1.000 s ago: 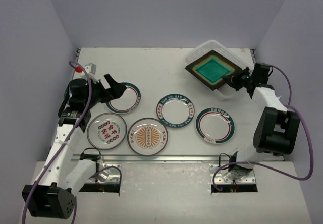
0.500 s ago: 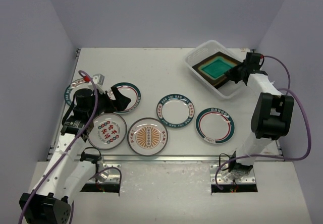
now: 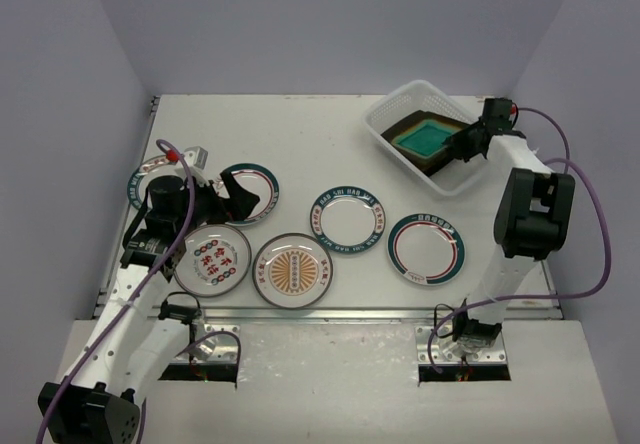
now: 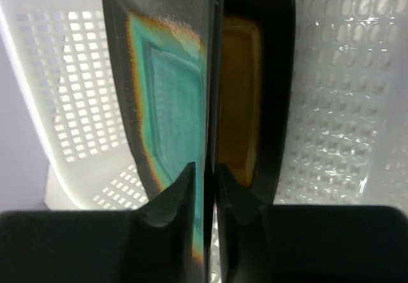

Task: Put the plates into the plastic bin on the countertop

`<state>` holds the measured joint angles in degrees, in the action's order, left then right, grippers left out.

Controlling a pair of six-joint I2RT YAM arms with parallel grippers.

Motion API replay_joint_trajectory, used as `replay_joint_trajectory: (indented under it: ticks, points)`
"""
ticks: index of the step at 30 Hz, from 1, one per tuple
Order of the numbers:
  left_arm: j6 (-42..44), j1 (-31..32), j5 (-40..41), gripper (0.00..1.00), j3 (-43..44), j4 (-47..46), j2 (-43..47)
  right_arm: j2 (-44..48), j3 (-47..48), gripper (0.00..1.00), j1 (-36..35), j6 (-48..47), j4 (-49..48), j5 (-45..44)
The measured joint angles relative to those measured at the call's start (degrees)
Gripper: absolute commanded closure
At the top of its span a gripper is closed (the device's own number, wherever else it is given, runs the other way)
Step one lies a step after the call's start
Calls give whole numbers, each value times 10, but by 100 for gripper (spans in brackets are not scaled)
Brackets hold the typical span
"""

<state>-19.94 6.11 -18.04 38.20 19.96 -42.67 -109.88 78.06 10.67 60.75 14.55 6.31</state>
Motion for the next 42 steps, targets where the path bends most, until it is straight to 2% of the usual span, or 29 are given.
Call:
replay_joint_trajectory:
  ticks: [1,4,7,8,9,10,14,19,23,29,33,36,39,42]
  points:
    - [0,0,0,0,0,0,0,-5,10,47,0,-1,5,3]
    - [0,2,0,0,0,0,1,-23,45,32,-1,-12,31,6]
    - [0,2,0,0,0,0,3,-45,63,21,0,-28,42,12]
    - [0,2,0,0,0,0,3,-51,64,11,0,-32,46,12]
    - [0,2,0,0,0,0,3,-56,64,10,0,-37,53,13]
    - [0,2,0,0,0,0,4,-63,64,1,-1,-41,61,14]
    - [0,3,0,0,0,0,3,-88,86,1,-1,-53,105,14]
    - [0,6,0,0,0,0,2,-117,177,1,-10,-63,187,-14]
    - [0,7,0,0,0,0,-9,-101,198,1,-24,-63,211,-48]
    - [-2,11,-7,0,1,-3,-67,-31,170,1,-48,-67,237,-63]
    - [-23,41,-23,0,18,-3,-141,41,147,1,-79,-98,226,-58]
    - [-41,86,-34,0,44,-20,-194,141,101,1,-123,-122,196,-33]
    - [-58,107,-66,0,78,-54,-258,288,-38,1,-150,-128,78,70]
    - [-67,110,-82,2,119,-86,-339,411,-152,1,-147,-124,2,176]
